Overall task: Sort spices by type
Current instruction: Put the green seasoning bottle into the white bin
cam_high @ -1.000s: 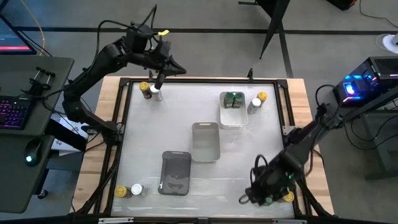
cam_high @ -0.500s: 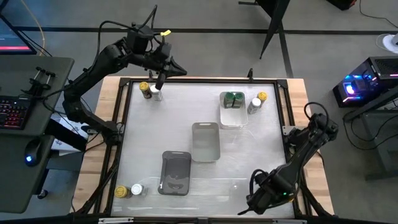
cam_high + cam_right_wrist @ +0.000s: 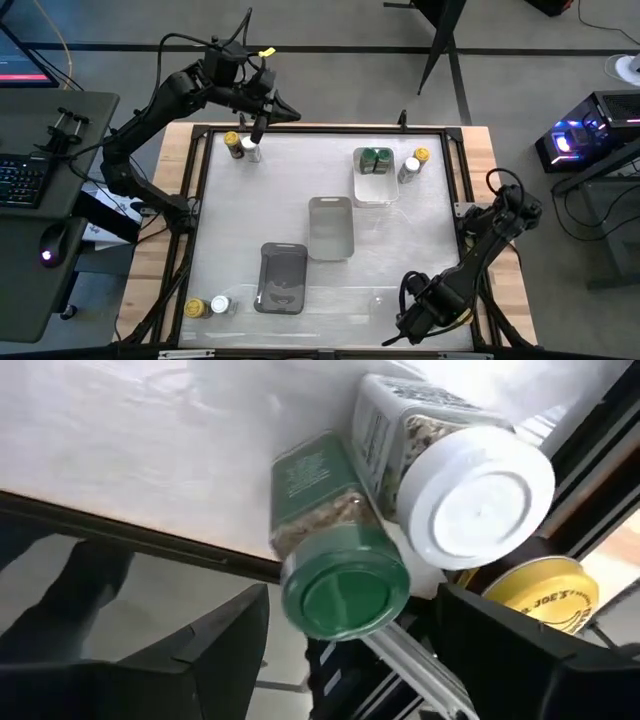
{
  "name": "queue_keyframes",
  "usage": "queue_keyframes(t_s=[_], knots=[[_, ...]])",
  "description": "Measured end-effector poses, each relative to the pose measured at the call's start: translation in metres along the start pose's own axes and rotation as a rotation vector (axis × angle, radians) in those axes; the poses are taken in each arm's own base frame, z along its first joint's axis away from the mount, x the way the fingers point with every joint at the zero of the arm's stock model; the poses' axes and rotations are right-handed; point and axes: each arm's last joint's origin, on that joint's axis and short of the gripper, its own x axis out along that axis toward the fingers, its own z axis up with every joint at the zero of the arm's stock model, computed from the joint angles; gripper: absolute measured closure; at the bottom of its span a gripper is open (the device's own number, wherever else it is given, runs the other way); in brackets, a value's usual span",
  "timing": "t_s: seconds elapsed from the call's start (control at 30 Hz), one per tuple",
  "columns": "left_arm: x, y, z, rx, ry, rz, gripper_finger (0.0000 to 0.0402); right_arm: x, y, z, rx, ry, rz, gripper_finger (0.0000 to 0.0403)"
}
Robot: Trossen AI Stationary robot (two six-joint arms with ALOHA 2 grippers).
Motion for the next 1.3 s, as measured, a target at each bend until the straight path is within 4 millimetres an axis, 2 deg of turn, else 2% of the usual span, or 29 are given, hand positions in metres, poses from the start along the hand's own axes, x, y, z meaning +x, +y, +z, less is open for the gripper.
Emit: queue_keyframes(t_s=[0.43, 0.63, 1.3], knots=[[0.000, 0.000, 0.000, -0.017, 0.001, 0.004, 0.0401, 0.024, 0.004, 0.008, 0.013, 0.024, 0.044, 0.0119], [0.000, 0.000, 0.000, -0.017, 0.001, 0.004, 0.0401, 0.024, 0.005, 0.008, 0.004, 0.007, 0.069, 0.0119], [0.000, 0.000, 0.000, -0.024, 0.001, 0.008, 0.0402, 0.024, 0.010, 0.007, -0.198, -0.030, 0.126, 0.0119]])
